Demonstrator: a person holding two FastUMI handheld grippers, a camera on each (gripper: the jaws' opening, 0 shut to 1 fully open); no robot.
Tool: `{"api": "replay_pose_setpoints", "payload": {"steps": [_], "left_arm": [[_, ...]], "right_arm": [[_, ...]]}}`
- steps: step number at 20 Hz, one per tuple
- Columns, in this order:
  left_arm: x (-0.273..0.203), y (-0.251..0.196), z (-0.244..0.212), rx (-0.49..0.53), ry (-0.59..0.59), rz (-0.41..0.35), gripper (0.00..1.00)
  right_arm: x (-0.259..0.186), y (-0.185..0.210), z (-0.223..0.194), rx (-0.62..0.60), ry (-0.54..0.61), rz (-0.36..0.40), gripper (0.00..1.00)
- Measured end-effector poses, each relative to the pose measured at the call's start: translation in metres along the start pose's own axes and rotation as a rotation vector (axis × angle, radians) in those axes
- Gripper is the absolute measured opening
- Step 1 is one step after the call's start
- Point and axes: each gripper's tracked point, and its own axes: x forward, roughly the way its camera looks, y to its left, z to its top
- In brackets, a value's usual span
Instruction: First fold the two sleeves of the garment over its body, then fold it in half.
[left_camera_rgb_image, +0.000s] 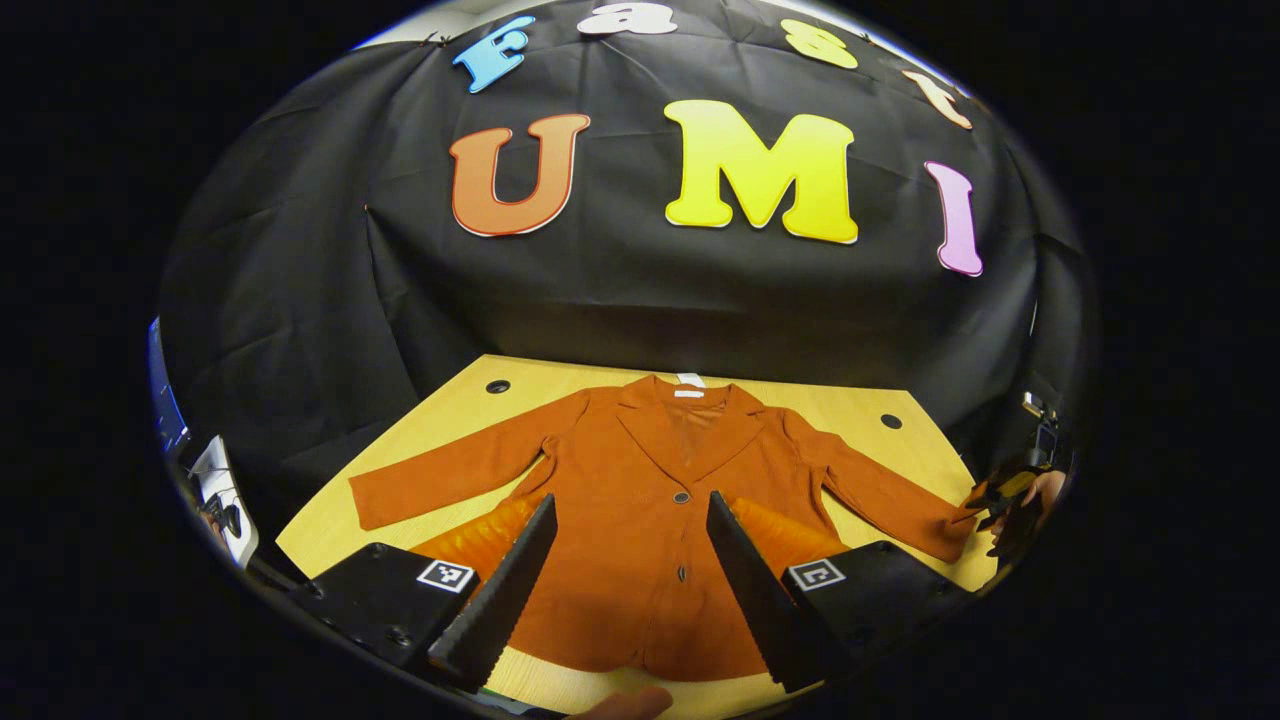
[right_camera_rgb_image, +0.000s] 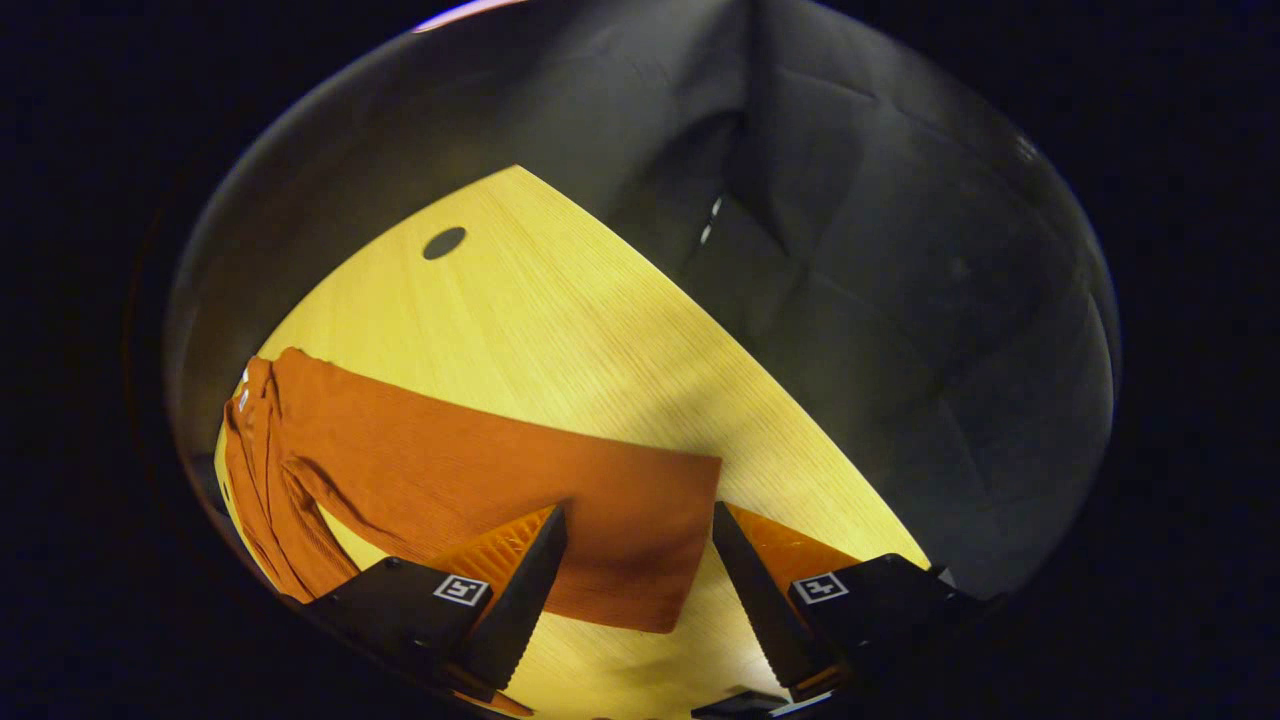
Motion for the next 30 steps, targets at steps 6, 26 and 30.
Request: {"api": "replay_pose_setpoints", "payload": {"steps": [6, 26, 30], "left_arm": [[0.022, 0.021, -0.008, 0.021, 0.024, -0.033, 0.98], [0.036, 0.057, 0.003, 0.041, 0.007, -0.036, 0.98], [0.034, 0.062, 0.003, 0.023, -0.003, -0.049, 0.98]], "right_arm": [[0.003, -0.011, -0.009, 0.191, 0.147, 0.038, 0.92], [-0.047, 0.03, 0.012, 0.144, 0.181, 0.143, 0.0], [-0.089, 0.068, 0.033, 0.078, 0.117, 0.198, 0.0]]}}
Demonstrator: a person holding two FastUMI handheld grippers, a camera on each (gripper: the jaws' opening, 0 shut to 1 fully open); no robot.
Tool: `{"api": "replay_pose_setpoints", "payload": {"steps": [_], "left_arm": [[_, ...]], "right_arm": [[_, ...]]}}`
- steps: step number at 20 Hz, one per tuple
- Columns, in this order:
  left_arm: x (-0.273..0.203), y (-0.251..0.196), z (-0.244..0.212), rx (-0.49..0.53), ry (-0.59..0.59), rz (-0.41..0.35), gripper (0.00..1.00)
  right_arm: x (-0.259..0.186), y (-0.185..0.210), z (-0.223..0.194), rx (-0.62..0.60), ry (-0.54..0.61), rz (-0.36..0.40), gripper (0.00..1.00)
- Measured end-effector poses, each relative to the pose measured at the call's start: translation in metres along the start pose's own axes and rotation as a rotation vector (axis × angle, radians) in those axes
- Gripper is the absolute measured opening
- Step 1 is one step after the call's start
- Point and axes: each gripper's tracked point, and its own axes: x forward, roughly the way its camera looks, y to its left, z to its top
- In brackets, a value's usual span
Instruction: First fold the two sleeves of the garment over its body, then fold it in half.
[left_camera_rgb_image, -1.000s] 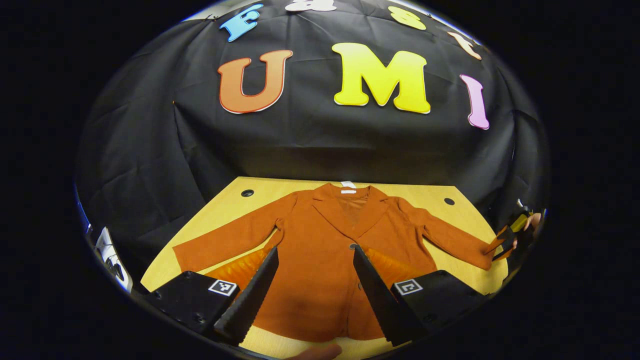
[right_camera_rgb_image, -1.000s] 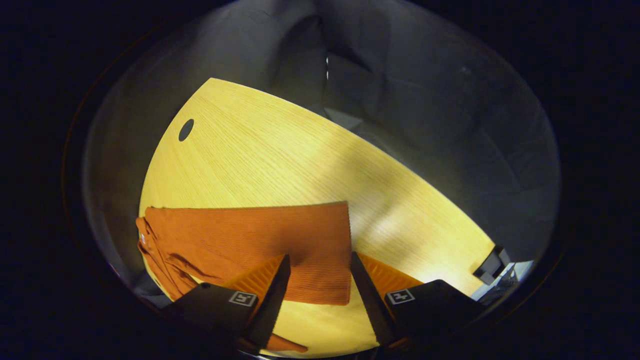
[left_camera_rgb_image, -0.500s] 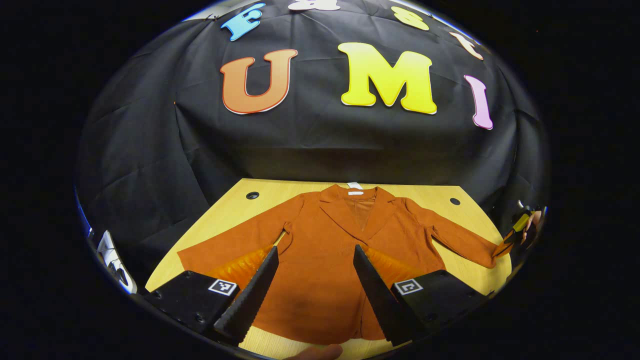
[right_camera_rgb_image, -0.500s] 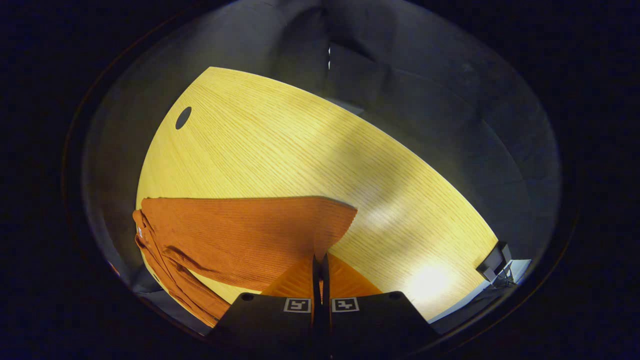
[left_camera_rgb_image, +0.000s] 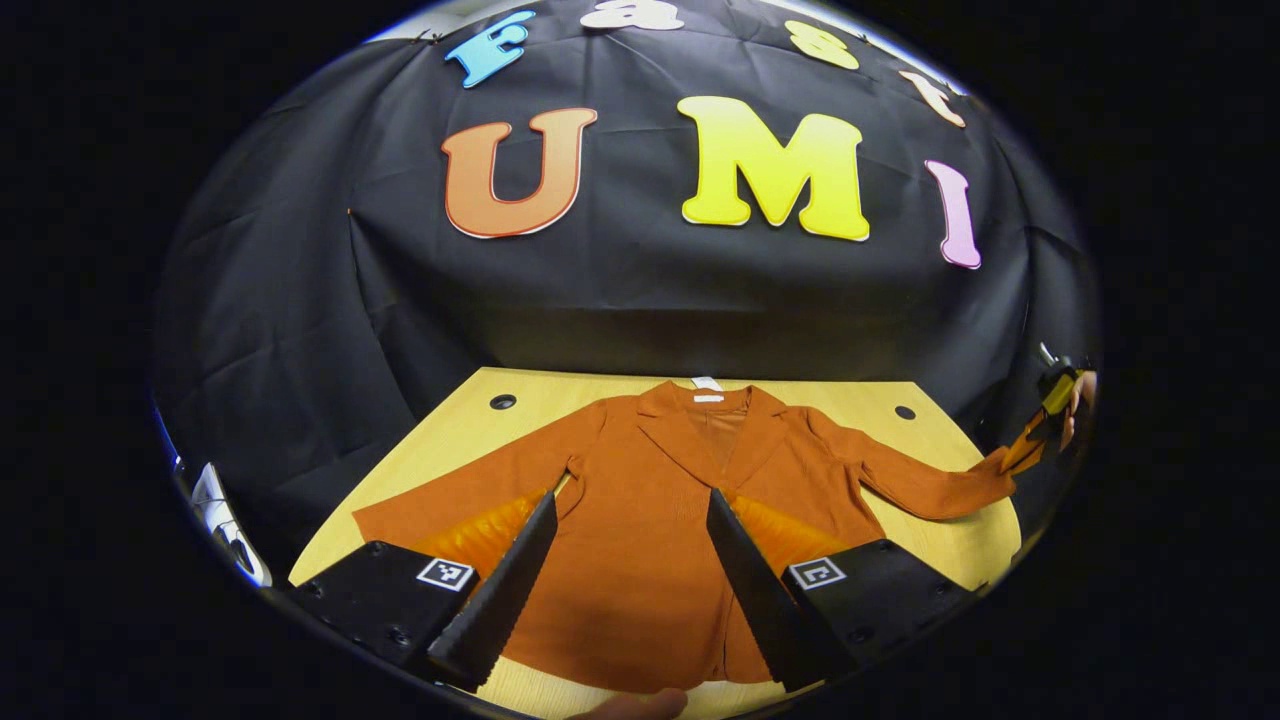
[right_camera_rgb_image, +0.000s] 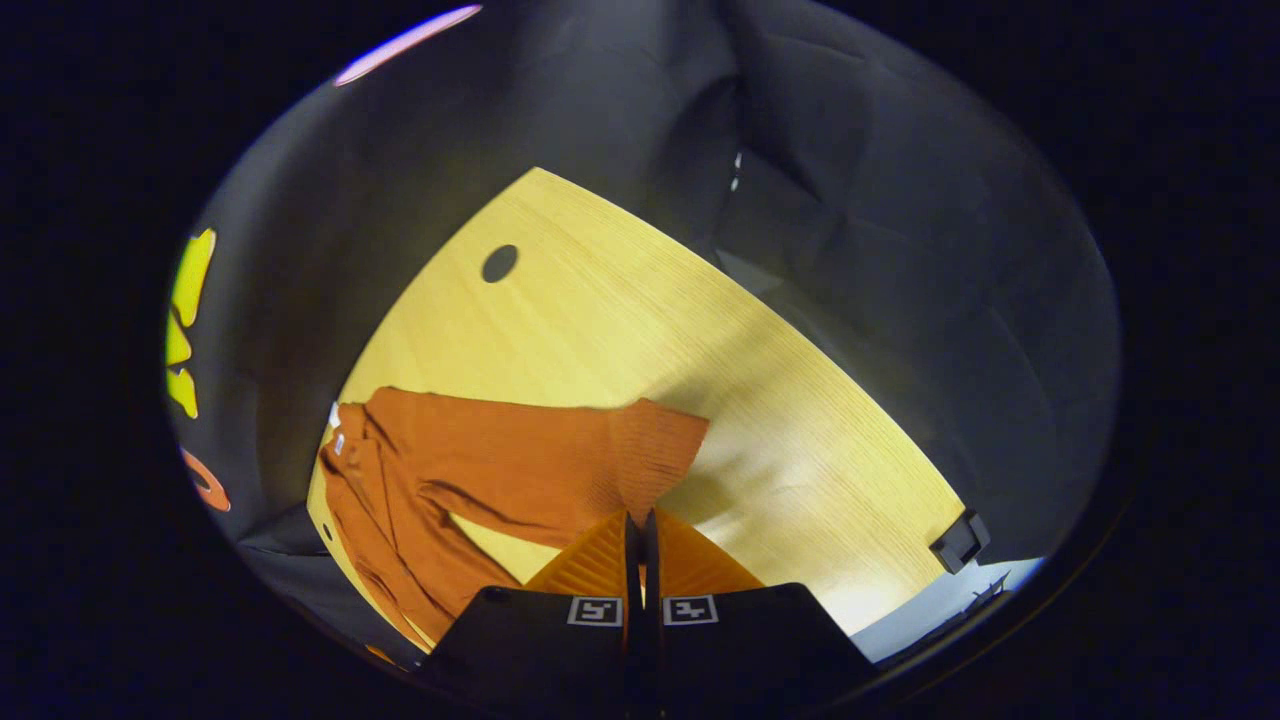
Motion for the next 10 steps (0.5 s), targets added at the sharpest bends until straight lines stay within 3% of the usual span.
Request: {"api": "replay_pose_setpoints", "payload": {"steps": [5, 10], "left_arm": [[-0.002, 0.024, -0.002, -0.027, -0.004, 0.001, 0.98], [-0.006, 0.065, 0.004, -0.074, -0.016, 0.024, 0.98]], "right_arm": [[-0.027, 0.091, -0.012, -0.145, -0.027, 0.068, 0.0], [-0.031, 0.191, -0.057, -0.278, -0.004, 0.129, 0.0]]}}
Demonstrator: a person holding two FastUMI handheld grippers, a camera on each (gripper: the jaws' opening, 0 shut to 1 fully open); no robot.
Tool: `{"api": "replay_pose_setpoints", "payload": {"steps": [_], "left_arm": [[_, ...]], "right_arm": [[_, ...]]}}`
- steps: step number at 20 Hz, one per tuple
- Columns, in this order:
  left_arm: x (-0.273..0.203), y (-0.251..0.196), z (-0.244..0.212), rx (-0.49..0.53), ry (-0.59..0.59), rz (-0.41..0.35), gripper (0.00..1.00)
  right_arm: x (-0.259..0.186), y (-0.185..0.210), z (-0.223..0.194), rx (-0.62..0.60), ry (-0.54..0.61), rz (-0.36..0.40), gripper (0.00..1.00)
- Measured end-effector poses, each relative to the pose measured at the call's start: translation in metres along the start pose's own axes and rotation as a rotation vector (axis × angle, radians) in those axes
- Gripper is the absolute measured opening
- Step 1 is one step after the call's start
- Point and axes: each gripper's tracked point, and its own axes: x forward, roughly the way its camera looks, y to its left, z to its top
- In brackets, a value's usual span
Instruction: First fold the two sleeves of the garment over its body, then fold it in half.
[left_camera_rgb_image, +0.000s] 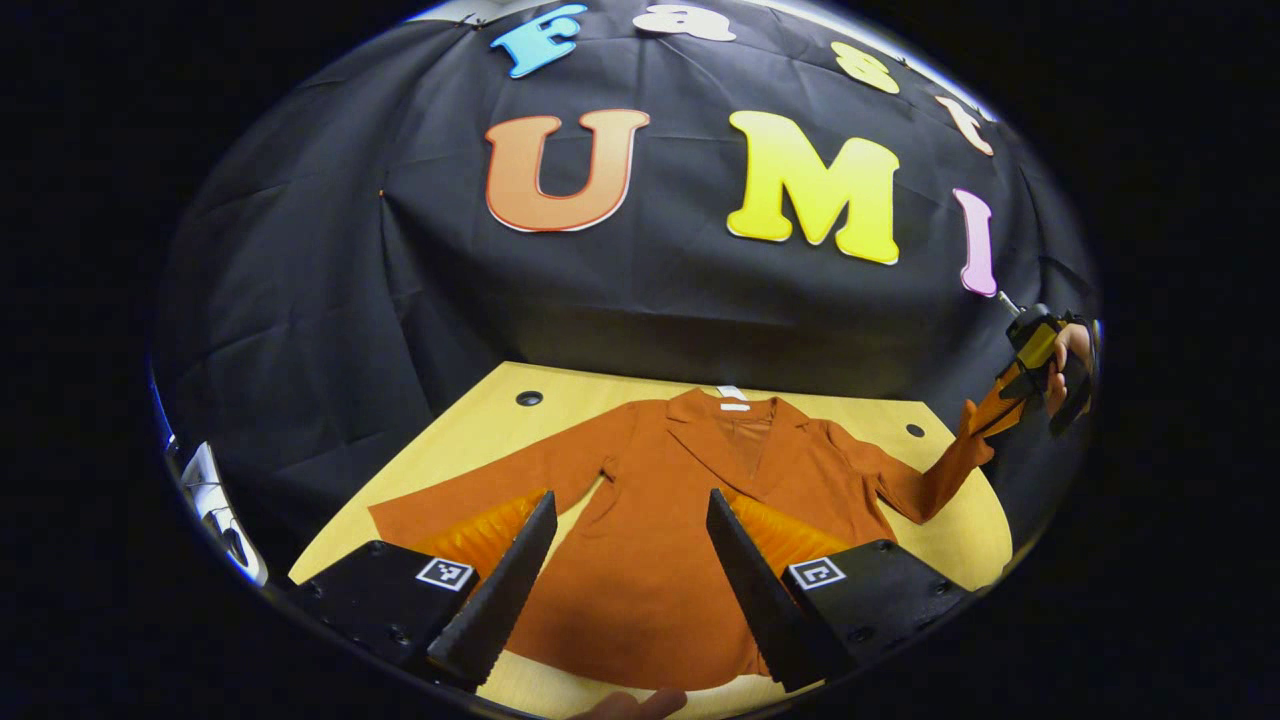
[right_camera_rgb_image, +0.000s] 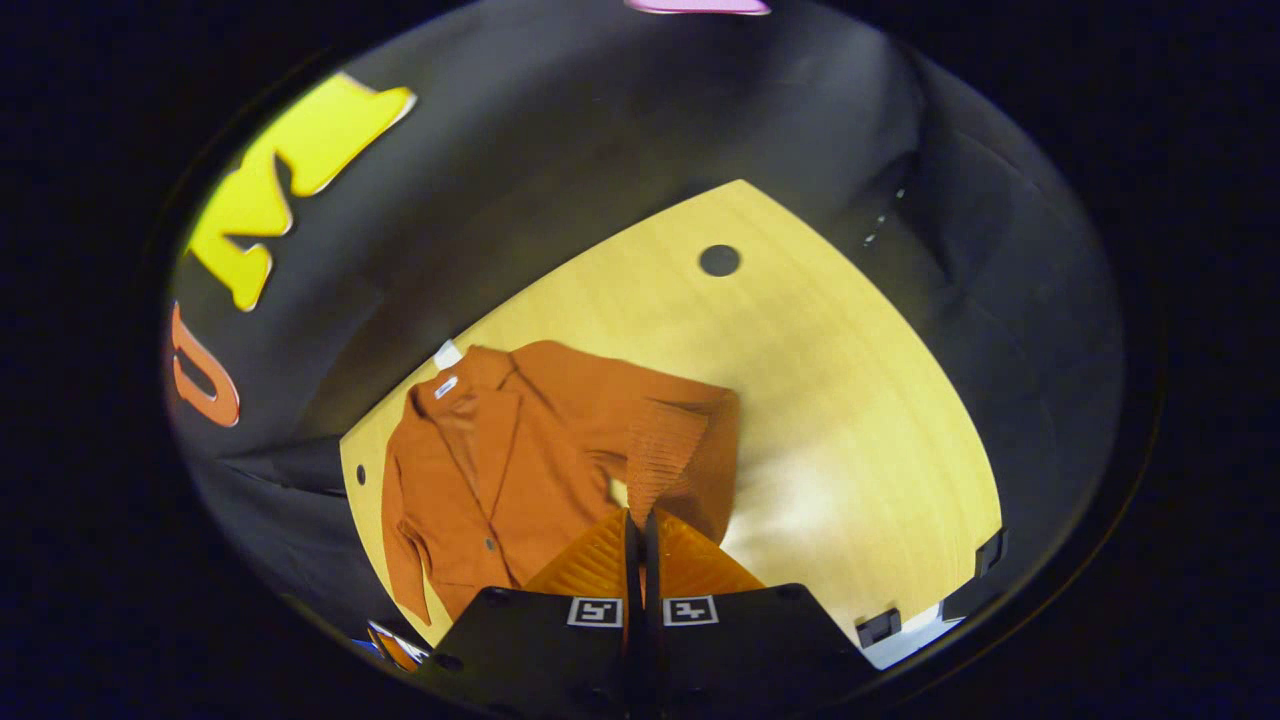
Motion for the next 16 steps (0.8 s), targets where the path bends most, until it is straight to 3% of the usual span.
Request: {"api": "replay_pose_setpoints", "payload": {"steps": [9, 16], "left_arm": [[-0.003, 0.073, -0.005, -0.06, 0.019, 0.059, 0.98], [0.011, 0.114, -0.024, -0.069, 0.063, 0.092, 0.98]], "right_arm": [[0.056, 0.206, -0.058, -0.205, 0.083, 0.135, 0.0], [0.124, 0.336, -0.102, -0.303, 0.117, 0.195, 0.0]]}}
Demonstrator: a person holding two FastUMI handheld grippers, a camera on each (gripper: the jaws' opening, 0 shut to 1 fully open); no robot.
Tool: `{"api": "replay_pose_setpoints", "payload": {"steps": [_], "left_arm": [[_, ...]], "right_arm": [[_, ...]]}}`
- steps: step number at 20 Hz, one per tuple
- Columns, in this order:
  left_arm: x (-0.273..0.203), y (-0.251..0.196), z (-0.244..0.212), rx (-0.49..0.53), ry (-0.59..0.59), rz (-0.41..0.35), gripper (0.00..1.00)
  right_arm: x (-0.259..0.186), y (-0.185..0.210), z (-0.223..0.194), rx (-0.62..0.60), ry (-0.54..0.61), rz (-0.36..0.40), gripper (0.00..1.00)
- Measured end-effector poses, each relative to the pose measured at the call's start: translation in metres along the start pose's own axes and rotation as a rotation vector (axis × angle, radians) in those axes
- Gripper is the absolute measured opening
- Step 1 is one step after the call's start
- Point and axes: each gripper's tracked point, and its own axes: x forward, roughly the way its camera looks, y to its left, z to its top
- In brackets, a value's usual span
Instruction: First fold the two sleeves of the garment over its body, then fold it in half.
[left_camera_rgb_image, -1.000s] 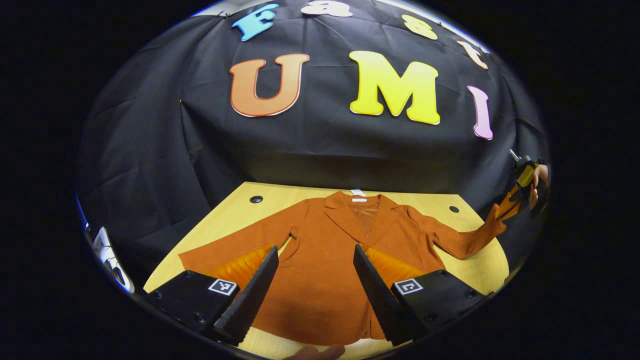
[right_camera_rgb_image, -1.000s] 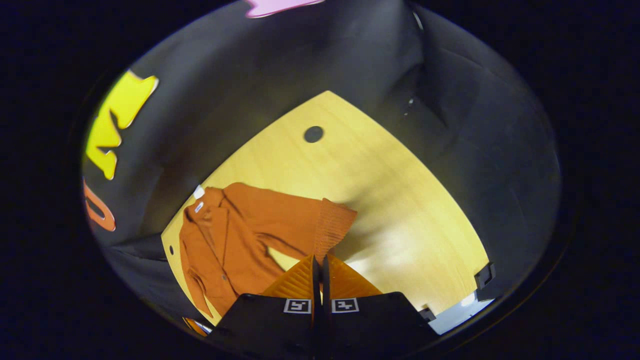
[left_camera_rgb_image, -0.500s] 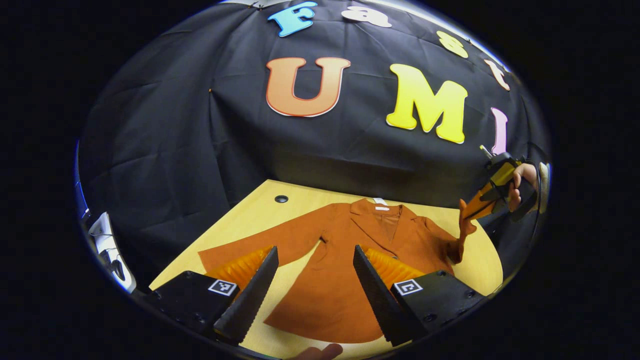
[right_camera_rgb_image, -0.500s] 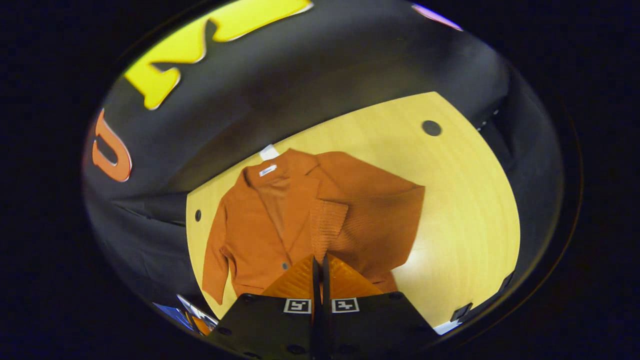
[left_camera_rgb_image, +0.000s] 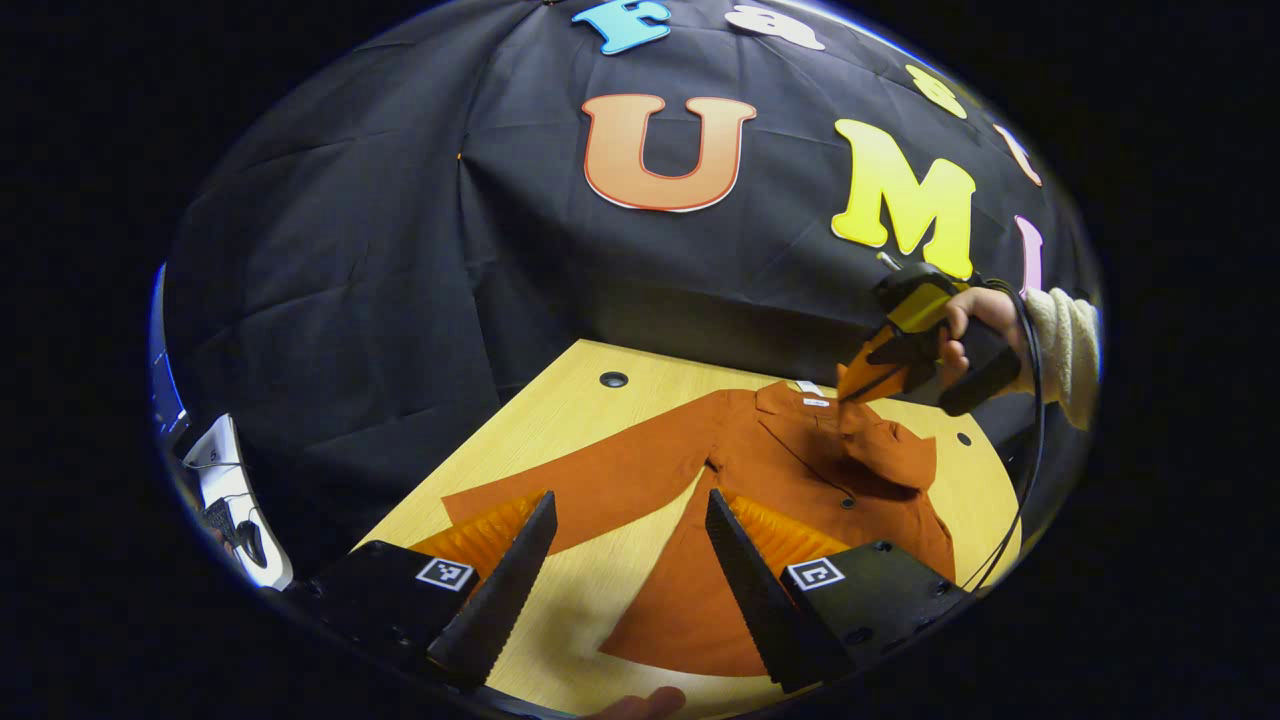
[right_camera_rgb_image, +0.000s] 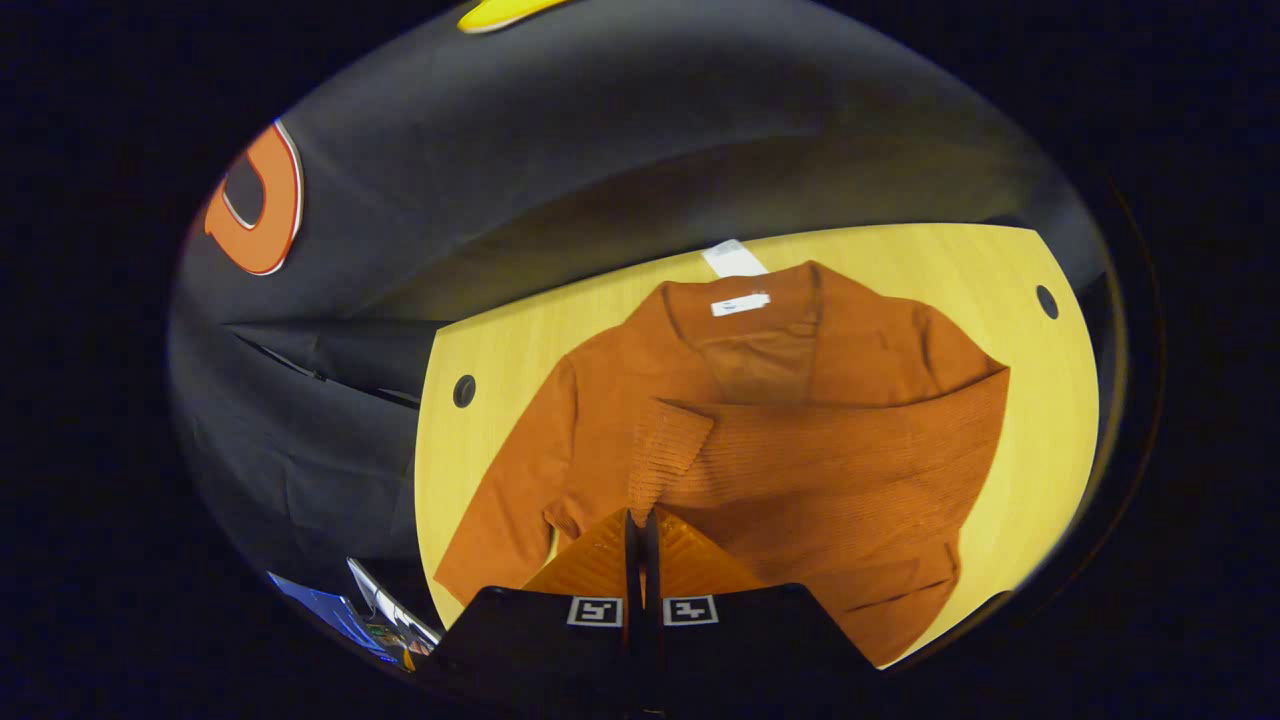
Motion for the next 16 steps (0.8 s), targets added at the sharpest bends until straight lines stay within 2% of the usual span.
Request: {"api": "replay_pose_setpoints", "payload": {"steps": [6, 11, 12, 13, 15, 16], "left_arm": [[0.017, 0.018, -0.019, -0.011, 0.06, 0.003, 0.98], [0.02, 0.038, -0.033, -0.051, 0.093, 0.034, 0.98], [0.021, 0.039, -0.035, -0.054, 0.097, 0.038, 0.98], [0.019, 0.04, -0.036, -0.054, 0.101, 0.042, 0.98], [0.019, 0.04, -0.039, -0.049, 0.106, 0.038, 0.98], [0.018, 0.045, -0.041, -0.043, 0.111, 0.048, 0.98]], "right_arm": [[0.085, 0.032, -0.021, -0.046, 0.069, -0.049, 0.0], [0.11, 0.034, -0.016, -0.079, 0.049, -0.077, 0.0], [0.11, 0.034, -0.016, -0.078, 0.05, -0.077, 0.05], [0.11, 0.036, -0.017, -0.068, 0.055, -0.067, 0.04], [0.104, 0.035, -0.014, -0.03, 0.048, -0.072, 0.09], [0.102, 0.039, -0.015, -0.021, 0.05, -0.053, 0.22]]}}
